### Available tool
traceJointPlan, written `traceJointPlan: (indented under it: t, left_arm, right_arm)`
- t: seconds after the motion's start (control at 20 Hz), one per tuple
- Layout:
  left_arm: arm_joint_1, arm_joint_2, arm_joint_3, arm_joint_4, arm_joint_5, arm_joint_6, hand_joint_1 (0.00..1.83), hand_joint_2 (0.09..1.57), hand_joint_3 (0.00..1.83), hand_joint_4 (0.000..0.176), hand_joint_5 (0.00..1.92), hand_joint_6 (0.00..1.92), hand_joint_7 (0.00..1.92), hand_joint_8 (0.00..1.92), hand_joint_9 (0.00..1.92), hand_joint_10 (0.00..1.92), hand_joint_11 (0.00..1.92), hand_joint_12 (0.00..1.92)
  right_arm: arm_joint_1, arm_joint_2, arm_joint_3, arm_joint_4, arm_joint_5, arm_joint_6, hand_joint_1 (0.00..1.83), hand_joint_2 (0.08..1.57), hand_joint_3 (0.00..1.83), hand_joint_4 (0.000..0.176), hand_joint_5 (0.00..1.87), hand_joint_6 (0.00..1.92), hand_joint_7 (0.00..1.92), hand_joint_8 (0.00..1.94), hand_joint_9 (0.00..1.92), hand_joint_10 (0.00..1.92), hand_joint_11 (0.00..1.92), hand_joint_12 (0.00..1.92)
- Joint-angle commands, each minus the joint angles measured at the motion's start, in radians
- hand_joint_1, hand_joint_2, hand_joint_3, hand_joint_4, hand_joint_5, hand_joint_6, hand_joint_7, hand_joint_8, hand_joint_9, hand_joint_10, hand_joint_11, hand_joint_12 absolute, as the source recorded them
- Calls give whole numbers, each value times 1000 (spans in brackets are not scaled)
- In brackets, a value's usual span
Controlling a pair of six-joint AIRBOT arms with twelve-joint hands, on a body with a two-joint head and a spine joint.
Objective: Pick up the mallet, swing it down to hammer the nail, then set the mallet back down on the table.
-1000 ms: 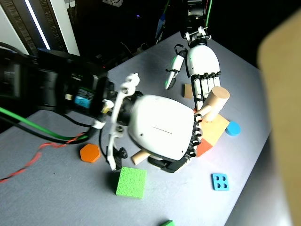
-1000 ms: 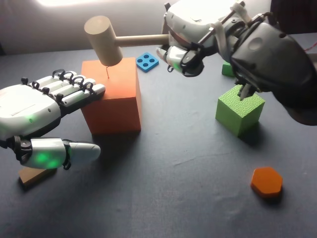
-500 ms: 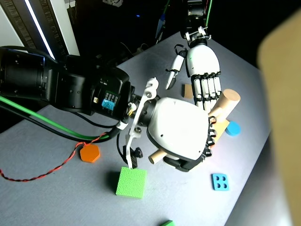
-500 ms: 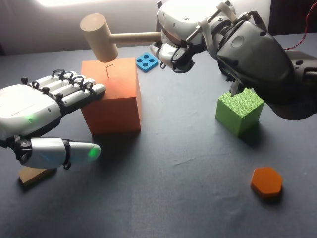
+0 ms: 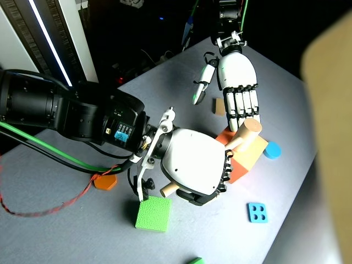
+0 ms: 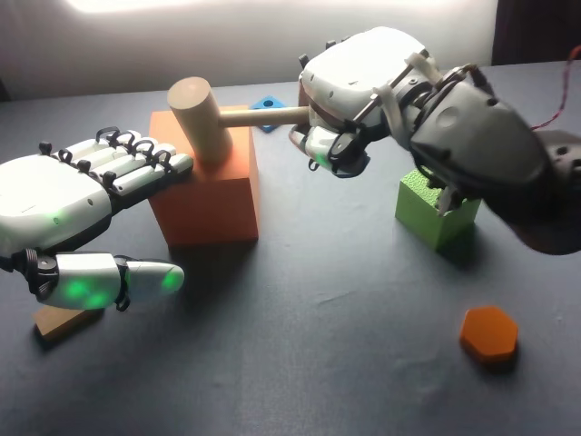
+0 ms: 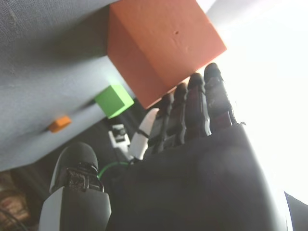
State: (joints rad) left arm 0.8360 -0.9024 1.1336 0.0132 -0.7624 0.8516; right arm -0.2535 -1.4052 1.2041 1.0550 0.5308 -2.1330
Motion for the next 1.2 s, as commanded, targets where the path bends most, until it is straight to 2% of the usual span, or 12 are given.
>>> traceJointPlan:
  t: [0.0,0.1,0.3,0.4,0.5,0.55,0.85,1.15]
  left_arm:
    - [-9,-4,5,-10,-72,-2,0,1189,1,0,50,3,33,4,2,1,0,0]
    - [-9,-4,5,-10,-72,-2,0,1192,2,0,52,3,37,5,5,2,0,0]
    - [-10,-4,4,-10,-72,-2,0,1189,0,0,46,0,31,1,0,0,0,0]
    - [-10,-4,5,-10,-72,-3,0,1186,0,0,49,2,37,3,3,1,0,0]
    - [-12,-4,4,-10,-72,-4,0,1186,0,0,53,3,36,2,1,0,0,0]
    - [-13,-4,4,-10,-72,-4,0,1184,0,0,47,0,29,0,0,0,0,0]
    - [-29,4,1,-10,-72,-4,0,1183,0,0,44,0,23,1,0,0,0,0]
    - [-63,39,-12,-10,-64,-5,0,1191,2,0,56,4,36,5,5,2,0,0]
  right_arm:
    - [24,19,-19,-50,60,1,691,1530,0,0,1141,1921,1443,1941,1558,1921,1652,1921]
    - [29,64,-75,-61,51,0,683,1533,0,0,1148,1921,1452,1941,1561,1921,1649,1921]
    - [6,156,-158,-212,31,25,649,1550,3,0,1151,1921,1477,1941,1579,1921,1671,1921]
    - [-12,196,-189,-336,26,85,627,1557,4,0,1134,1921,1471,1941,1577,1921,1674,1921]
    - [-50,250,-220,-548,-2,247,623,1552,0,0,1127,1921,1450,1941,1557,1921,1649,1921]
    - [-63,257,-222,-587,-8,284,627,1551,0,0,1128,1921,1447,1941,1558,1921,1653,1921]
    - [-144,232,-208,-633,-35,324,576,1537,0,0,1156,1921,1451,1941,1555,1921,1625,1921]
    - [-180,143,-137,-633,-29,335,564,1532,0,0,1141,1921,1451,1941,1562,1921,1631,1921]
